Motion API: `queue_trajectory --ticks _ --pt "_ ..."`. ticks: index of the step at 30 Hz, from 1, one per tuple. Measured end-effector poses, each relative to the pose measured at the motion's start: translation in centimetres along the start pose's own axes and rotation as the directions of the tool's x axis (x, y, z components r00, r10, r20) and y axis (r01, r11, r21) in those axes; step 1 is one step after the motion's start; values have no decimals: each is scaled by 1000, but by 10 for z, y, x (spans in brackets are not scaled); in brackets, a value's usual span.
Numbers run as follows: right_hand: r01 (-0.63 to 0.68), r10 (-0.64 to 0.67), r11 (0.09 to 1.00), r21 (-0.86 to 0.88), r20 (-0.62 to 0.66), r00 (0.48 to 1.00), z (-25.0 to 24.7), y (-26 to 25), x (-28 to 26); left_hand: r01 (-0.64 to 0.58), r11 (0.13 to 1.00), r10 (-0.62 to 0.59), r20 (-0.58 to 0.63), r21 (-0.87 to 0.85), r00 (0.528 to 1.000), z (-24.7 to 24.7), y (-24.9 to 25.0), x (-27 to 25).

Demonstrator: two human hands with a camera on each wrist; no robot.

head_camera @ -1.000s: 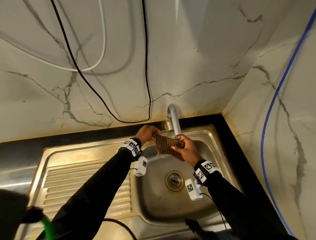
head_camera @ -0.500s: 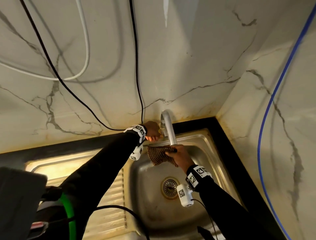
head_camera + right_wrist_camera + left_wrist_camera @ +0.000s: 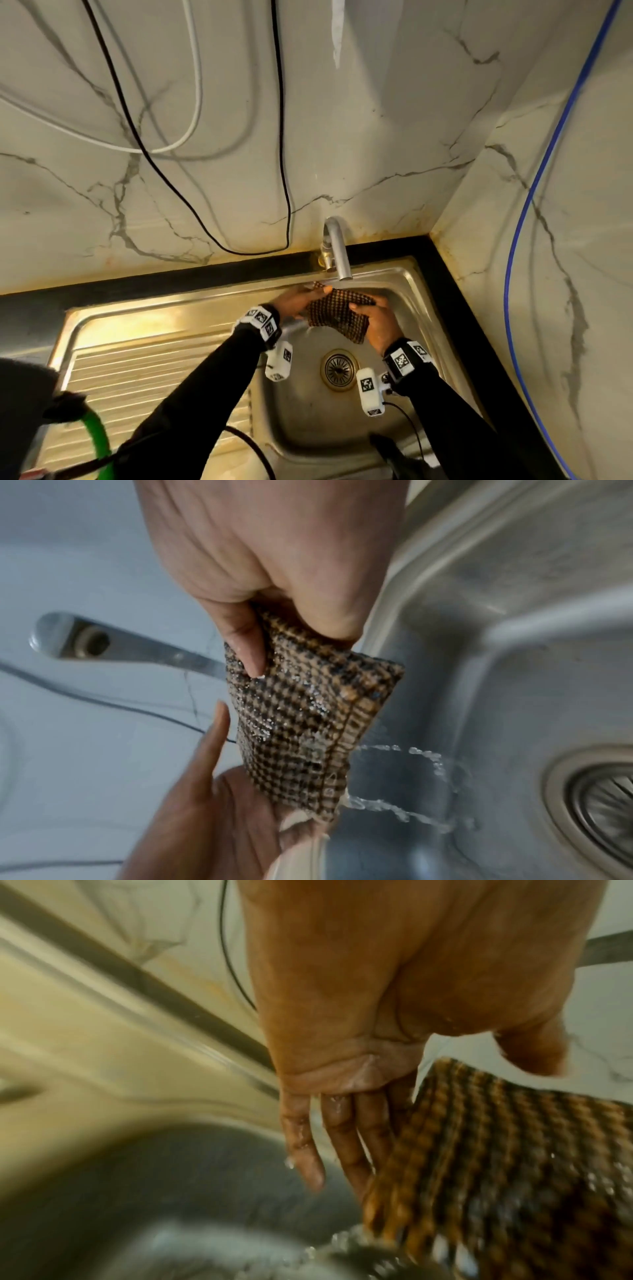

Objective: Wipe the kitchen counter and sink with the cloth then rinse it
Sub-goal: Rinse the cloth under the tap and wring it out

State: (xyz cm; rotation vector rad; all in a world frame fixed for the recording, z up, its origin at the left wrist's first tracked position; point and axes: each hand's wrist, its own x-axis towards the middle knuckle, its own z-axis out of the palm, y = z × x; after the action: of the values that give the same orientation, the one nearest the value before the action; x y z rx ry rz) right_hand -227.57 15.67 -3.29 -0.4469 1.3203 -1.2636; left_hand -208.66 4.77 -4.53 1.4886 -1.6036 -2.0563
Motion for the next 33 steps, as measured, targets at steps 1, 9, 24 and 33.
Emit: queue_trajectory --ticks 1,9,24,33 --pt "-20 22 998 57 -19 1000 -4 4 -4 -17 1000 17 14 2 1000 4 -13 -4" --pt "-21 41 964 -264 71 997 -32 6 -30 -194 969 196 -1 154 981 29 -4 -50" --pt "13 72 842 -539 136 988 7 5 -61 -330 872 445 -307 361 841 53 6 -80" --pt "-274 530 804 -528 427 732 -3 -19 -66 -247 125 512 151 961 846 77 -24 -80"
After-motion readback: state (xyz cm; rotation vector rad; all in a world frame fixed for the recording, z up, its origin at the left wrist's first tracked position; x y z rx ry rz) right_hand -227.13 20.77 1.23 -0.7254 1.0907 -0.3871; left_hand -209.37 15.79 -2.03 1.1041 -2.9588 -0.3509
